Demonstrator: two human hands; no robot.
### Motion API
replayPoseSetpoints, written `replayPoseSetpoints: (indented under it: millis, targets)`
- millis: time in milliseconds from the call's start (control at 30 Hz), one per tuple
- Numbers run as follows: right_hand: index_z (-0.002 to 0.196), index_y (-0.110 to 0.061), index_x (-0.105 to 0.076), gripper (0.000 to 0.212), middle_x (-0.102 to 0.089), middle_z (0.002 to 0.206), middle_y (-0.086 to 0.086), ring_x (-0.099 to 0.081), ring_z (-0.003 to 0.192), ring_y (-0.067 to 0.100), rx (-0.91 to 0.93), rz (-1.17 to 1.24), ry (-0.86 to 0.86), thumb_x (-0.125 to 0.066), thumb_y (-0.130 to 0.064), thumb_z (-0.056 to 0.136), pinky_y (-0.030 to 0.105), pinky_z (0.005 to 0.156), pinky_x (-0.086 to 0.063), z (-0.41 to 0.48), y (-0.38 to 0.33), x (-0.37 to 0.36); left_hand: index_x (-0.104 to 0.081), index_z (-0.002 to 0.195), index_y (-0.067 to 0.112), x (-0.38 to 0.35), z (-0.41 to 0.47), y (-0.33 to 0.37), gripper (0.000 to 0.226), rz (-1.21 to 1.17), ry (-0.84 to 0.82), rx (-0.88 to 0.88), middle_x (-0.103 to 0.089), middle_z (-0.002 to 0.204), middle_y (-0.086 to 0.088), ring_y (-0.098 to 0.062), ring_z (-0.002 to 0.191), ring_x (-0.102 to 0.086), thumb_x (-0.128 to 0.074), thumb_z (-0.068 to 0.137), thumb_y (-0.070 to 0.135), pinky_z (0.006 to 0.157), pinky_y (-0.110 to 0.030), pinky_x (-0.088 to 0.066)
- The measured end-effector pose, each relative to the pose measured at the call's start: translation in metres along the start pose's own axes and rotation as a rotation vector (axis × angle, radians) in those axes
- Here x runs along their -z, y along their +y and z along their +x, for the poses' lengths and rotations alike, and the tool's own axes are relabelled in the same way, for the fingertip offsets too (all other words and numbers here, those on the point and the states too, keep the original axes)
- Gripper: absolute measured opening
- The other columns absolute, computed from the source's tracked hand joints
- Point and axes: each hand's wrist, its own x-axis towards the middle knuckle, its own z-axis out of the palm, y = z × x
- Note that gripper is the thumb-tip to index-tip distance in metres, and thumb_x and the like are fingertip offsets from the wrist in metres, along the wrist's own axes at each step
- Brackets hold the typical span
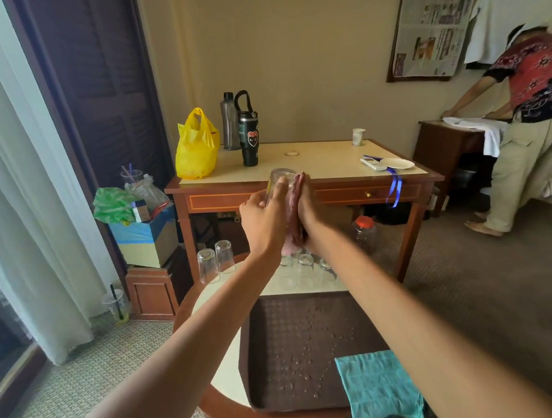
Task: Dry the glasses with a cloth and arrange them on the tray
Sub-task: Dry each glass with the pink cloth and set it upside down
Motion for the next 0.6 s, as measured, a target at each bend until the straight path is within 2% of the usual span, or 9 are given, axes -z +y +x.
replayPoseSetpoints:
  millis: [100,200,267,333,367,433,500,533,600]
  targets:
    - [0.101,-0.015,-0.069,0.073,-0.07,0.08,0.012,-0.068,0.072,0.021,0.214,-0.182,-0.05,-0.016,-0.064,0.102,0.036,0.066,-0.057,-0.014,0.018,-0.001,-0.071,0.107,0.018,0.006,0.011,0.003,0.054,-0.044,0.035,0.038,-0.076,0.099,-0.001,-0.017,0.095,-0.073,-0.068,0.079,0.064,0.093,-0.044,-0.059]
    - [0.103,-0.012,-0.06,0.051,-0.065,0.077,0.017,-0.066,0.066,0.022,0.436,-0.229,-0.099,-0.027,-0.051,0.107,0.037,0.058,-0.054,-0.017,0.033,-0.005,-0.067,0.112,0.018,0.013,0.016,-0.002,0.03,-0.135,-0.007,0.113,-0.074,0.104,-0.004,-0.018,0.099,-0.071,-0.067,0.096,0.043,0.094,-0.042,-0.059]
    - [0.113,-0.015,-0.05,0.045,-0.065,0.09,0.013,-0.064,0.069,0.018,0.499,-0.326,-0.01,-0.036,-0.057,0.102,0.032,0.058,-0.051,-0.011,0.035,-0.008,-0.069,0.109,0.017,0.015,0.015,-0.008,0.026,-0.168,-0.034,0.186,-0.075,0.101,-0.006,-0.02,0.096,-0.071,-0.06,0.101,0.04,0.085,-0.039,-0.06]
    - [0.118,-0.02,-0.046,0.055,-0.064,0.104,0.01,-0.064,0.083,0.018,0.522,-0.362,0.063,-0.038,-0.069,0.093,0.035,0.069,-0.056,0.0,0.035,-0.008,-0.072,0.101,0.017,0.014,0.009,-0.01,0.029,-0.197,-0.054,0.269,-0.076,0.091,-0.003,-0.019,0.088,-0.07,-0.056,0.104,0.041,0.075,-0.036,-0.058]
    - [0.114,-0.021,-0.048,0.059,-0.064,0.102,0.008,-0.066,0.085,0.02,0.518,-0.357,0.088,-0.039,-0.074,0.089,0.04,0.074,-0.058,0.005,0.032,-0.006,-0.072,0.097,0.019,0.012,0.006,-0.01,0.03,-0.215,-0.075,0.304,-0.076,0.083,0.0,-0.016,0.083,-0.07,-0.054,0.104,0.042,0.072,-0.034,-0.057]
    - [0.105,-0.02,-0.051,0.06,-0.065,0.088,0.007,-0.067,0.071,0.023,0.481,-0.3,0.067,-0.038,-0.077,0.088,0.041,0.064,-0.059,0.013,0.023,0.003,-0.073,0.095,0.024,0.007,0.0,-0.013,0.034,-0.219,-0.119,0.317,-0.077,0.078,0.005,-0.014,0.08,-0.072,-0.052,0.104,0.05,0.074,-0.036,-0.059]
    - [0.099,-0.008,-0.053,0.055,-0.06,0.073,0.007,-0.059,0.054,0.019,0.419,-0.196,0.035,-0.033,-0.059,0.103,0.029,0.049,-0.052,0.004,0.005,0.008,-0.075,0.102,0.025,0.002,-0.006,-0.015,0.043,-0.176,-0.142,0.277,-0.079,0.088,0.003,-0.015,0.083,-0.074,-0.053,0.099,0.061,0.077,-0.037,-0.061]
    - [0.093,-0.006,-0.053,0.053,-0.057,0.066,0.005,-0.055,0.05,0.016,0.376,-0.144,-0.003,-0.028,-0.05,0.107,0.024,0.046,-0.047,0.003,0.0,0.011,-0.076,0.107,0.024,0.001,-0.009,-0.016,0.045,-0.147,-0.143,0.248,-0.079,0.095,0.001,-0.015,0.086,-0.075,-0.057,0.096,0.063,0.078,-0.036,-0.061]
    - [0.081,-0.012,-0.057,0.059,-0.061,0.062,0.001,-0.059,0.055,0.013,0.221,-0.066,-0.041,-0.02,-0.048,0.108,0.022,0.051,-0.047,0.004,0.0,0.018,-0.075,0.116,0.02,-0.002,-0.009,-0.021,0.05,-0.102,-0.108,0.203,-0.078,0.108,-0.002,-0.016,0.098,-0.074,-0.069,0.089,0.061,0.089,-0.037,-0.06]
